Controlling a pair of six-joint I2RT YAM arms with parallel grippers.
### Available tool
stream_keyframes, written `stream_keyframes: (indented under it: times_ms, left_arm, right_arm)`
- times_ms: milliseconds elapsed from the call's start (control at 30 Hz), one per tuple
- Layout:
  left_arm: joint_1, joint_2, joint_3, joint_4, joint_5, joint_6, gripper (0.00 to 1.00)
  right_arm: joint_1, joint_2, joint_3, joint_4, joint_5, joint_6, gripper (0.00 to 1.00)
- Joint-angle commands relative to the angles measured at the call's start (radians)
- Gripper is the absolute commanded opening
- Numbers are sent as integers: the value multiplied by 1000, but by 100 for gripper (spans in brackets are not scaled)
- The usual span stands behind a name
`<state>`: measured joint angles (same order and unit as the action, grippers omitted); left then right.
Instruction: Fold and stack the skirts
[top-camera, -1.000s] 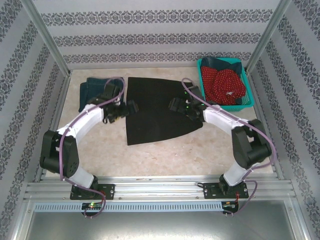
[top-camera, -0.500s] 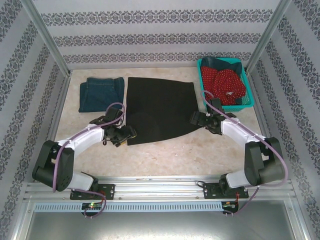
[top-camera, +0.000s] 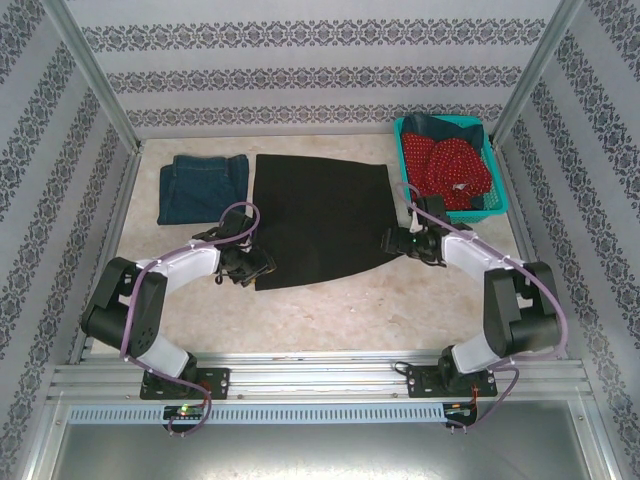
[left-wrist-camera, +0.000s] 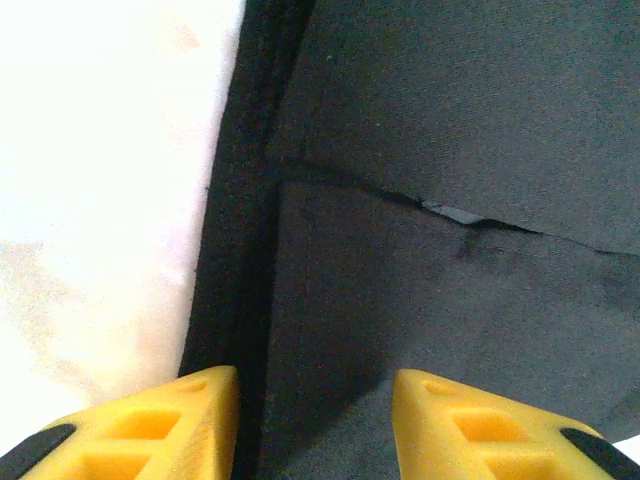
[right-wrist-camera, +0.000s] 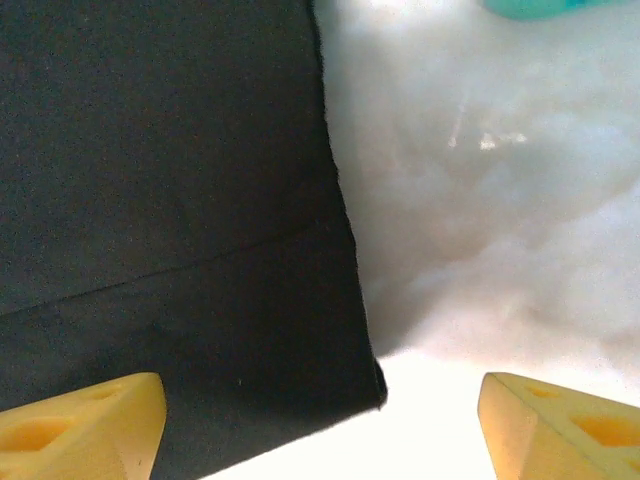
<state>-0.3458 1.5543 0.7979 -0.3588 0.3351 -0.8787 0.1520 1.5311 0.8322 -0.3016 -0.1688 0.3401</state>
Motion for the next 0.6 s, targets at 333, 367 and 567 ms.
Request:
stream_keyframes:
  times_ms: [333,367,567]
  left_arm:
    - [-10,57,89,-63,-24,98,47]
    - [-9,55,90,-65,-24,99,45]
    - [-10,34,102,-89,-44,114,16]
  right_arm:
    - [-13,124,113,-32,-87,-57,42]
    - [-11,123,112,-30,-90,-55,38]
    - [-8,87,105,-25,-89,-50,11]
